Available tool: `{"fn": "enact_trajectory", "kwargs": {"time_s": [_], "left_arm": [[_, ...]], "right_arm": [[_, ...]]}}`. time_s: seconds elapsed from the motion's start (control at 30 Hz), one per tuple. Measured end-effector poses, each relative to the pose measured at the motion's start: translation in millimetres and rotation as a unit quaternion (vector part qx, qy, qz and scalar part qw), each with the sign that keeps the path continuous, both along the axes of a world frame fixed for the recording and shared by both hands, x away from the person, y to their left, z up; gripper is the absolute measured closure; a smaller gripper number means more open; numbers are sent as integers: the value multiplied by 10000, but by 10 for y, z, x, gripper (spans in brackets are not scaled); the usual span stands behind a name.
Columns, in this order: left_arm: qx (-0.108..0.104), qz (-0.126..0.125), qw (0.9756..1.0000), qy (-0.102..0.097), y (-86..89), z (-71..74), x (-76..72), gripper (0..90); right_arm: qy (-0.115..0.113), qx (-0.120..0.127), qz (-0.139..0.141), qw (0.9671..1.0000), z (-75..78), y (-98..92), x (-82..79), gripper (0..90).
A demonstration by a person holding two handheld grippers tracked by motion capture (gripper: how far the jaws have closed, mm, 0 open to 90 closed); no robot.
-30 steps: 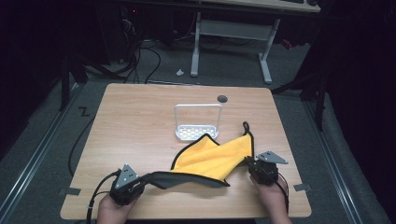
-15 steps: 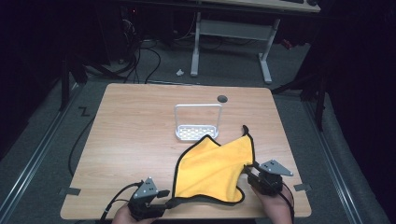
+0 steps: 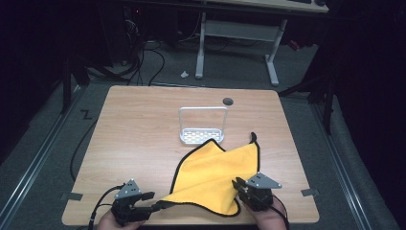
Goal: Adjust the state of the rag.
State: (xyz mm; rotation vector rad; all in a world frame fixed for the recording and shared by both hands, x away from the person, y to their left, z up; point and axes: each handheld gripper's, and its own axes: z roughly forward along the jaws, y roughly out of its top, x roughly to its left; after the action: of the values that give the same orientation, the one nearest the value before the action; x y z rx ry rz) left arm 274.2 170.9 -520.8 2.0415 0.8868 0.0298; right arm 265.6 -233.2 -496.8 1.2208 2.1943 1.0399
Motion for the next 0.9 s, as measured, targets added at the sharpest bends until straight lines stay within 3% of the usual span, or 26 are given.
{"fn": "enact_trajectory", "kwargs": {"time_s": [0.1,0.17,0.23,0.33,0.47,0.6,0.8,0.9], "left_arm": [[-69,80,9999,10,67,1,24,450],[-52,118,9999,11,105,5,35,450],[-62,139,9999,-5,130,6,37,449],[-77,227,9997,-19,168,5,75,478],[-206,390,9990,47,128,-23,268,525],[-254,314,9992,-43,-188,-21,477,577],[-167,-25,9995,-267,-909,18,860,614],[-64,-43,9994,-330,-1196,33,1027,677]], "right_arm": [[393,-252,292,9985,-134,100,39,900],[522,-478,323,9970,-210,116,58,900],[560,-377,186,9975,-210,32,87,900],[526,-472,-192,9973,-209,-199,136,900],[516,-464,-781,9945,-214,-512,226,900],[542,-365,-862,9941,-226,-597,256,895],[469,-648,-803,9936,-226,-532,246,889],[484,-513,-810,9942,-234,-556,245,888]]}}
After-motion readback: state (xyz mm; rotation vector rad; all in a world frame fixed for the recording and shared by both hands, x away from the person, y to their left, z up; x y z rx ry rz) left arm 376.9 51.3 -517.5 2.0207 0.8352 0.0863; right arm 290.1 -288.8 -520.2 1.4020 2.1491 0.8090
